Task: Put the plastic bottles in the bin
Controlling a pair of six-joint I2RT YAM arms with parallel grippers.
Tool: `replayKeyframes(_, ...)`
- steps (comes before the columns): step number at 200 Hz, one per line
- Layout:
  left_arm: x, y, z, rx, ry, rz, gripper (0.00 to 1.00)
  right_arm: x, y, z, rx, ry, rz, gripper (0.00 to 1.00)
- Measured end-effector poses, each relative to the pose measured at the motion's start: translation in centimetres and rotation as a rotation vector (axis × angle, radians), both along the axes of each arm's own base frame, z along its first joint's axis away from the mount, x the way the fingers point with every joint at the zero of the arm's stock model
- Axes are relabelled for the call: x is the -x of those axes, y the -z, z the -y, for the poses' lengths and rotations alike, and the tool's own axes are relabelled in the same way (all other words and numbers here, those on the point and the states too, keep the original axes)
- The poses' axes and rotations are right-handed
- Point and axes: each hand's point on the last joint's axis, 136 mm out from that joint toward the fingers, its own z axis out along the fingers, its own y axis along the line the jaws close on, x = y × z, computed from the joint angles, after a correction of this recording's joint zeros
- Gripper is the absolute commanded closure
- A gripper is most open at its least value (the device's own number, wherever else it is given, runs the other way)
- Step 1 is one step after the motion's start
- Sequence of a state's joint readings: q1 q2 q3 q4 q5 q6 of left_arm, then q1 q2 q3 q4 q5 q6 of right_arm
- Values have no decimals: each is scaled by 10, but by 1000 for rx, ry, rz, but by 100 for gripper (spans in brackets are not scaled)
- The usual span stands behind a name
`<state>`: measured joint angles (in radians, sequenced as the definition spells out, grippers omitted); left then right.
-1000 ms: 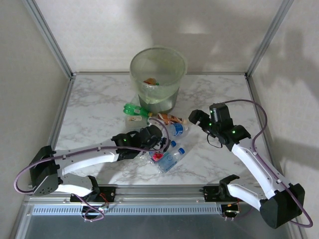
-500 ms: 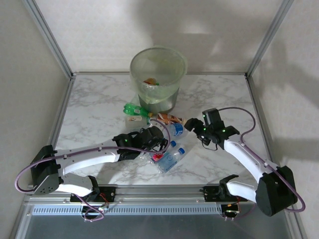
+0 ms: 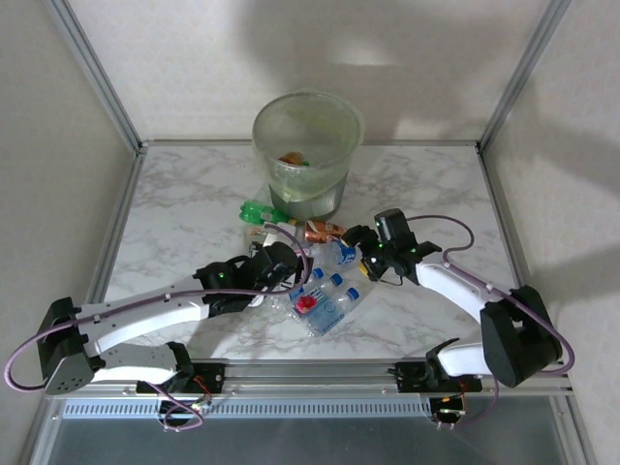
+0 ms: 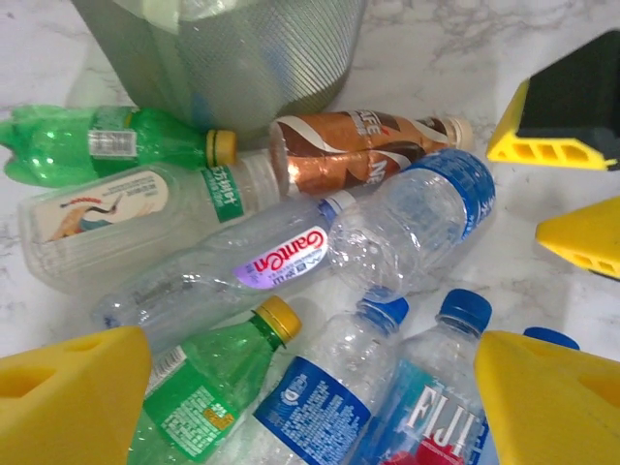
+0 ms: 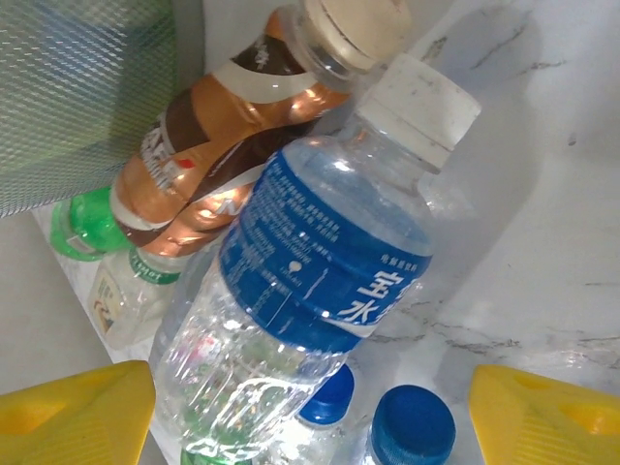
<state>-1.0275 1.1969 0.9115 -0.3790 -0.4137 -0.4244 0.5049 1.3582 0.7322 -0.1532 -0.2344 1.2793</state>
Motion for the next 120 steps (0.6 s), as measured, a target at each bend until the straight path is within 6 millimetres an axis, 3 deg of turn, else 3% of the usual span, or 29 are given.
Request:
replayKeyframes(36,-1,0,-7,5,-30,9,12,-3,14,-5,-19,40,-71,15)
replayKeyframes(87,-1,-5,-13,35,-50,21,12,-11,17,-16,-75,74,-87,13)
replayKeyframes(120,-3,-6,-19,63,-75,24,13,-13,34,-20,-74,92,-132,15)
